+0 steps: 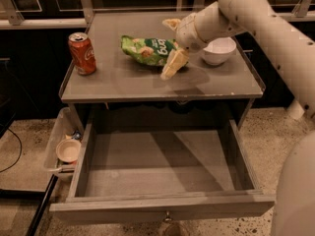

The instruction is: Place green rice chip bag into top drawer

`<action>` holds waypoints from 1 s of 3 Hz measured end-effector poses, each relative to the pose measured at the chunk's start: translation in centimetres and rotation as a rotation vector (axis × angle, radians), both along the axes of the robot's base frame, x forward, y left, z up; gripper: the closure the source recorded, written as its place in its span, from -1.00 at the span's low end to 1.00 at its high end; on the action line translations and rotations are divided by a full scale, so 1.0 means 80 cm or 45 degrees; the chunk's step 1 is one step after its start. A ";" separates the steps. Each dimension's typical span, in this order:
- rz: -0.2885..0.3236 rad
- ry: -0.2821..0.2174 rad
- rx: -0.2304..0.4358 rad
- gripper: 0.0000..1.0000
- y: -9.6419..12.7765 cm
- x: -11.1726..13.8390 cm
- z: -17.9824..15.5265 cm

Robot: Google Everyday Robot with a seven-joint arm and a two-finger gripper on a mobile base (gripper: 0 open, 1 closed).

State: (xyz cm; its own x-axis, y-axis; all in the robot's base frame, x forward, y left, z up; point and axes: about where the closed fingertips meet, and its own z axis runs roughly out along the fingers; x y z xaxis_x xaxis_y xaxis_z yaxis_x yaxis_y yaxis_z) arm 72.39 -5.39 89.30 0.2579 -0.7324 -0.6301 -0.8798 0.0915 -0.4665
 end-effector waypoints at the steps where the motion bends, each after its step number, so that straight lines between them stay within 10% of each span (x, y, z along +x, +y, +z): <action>1: -0.008 0.014 0.025 -1.00 0.018 0.025 -0.016; 3: -0.047 0.082 0.027 -1.00 0.034 0.052 -0.042</action>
Offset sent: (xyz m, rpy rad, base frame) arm 0.0469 0.0272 -0.0296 -0.0004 0.0173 -0.0598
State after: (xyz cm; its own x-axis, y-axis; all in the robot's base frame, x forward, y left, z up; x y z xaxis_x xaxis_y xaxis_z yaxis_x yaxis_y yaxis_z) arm 76.53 -2.65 85.92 0.1894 -0.7270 -0.6600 -0.9036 0.1339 -0.4068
